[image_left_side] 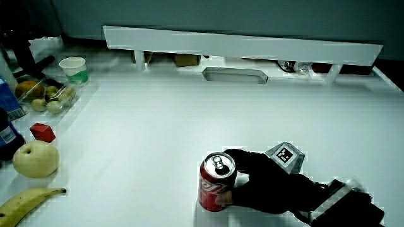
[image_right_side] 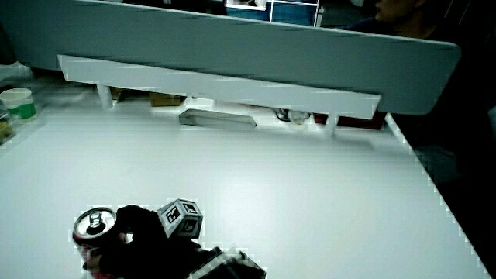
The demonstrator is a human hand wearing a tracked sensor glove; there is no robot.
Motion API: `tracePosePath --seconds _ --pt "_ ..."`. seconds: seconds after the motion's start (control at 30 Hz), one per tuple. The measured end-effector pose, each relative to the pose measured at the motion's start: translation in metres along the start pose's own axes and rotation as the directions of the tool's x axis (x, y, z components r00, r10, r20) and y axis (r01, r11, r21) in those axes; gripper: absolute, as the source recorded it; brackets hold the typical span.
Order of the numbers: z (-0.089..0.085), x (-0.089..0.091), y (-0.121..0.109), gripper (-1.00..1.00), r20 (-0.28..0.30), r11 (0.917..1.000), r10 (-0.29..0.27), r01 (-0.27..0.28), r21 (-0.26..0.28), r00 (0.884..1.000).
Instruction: Place cola
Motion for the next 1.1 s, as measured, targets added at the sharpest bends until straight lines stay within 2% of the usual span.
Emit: tracePosePath --seconds 0.3,0.57,0.73,0.83,1.03,1.1 --pt "-0.001 0.002 0.0 0.0 -0.022 0.9999 -0.004 0.003 -0.011 1.0" --pt "-0.003 0.004 -0.002 -0.5 -0.036 0.9996 -0.009 0.008 -0.027 0.999" --pt "0.007 0.004 -0.01 -0.81 -0.055 0.9989 -0.015 0.012 -0.045 0.998" --pt "0.015 0.007 -0.019 -1.0 -0.045 0.9983 -0.021 0.019 -0.056 0.999" --pt "0.028 0.007 -0.046 -1.0 0.056 0.9966 -0.005 0.009 -0.082 0.998" --pt "0.035 0.007 -0.058 -1.0 0.094 0.993 -0.023 0.034 -0.113 0.995"
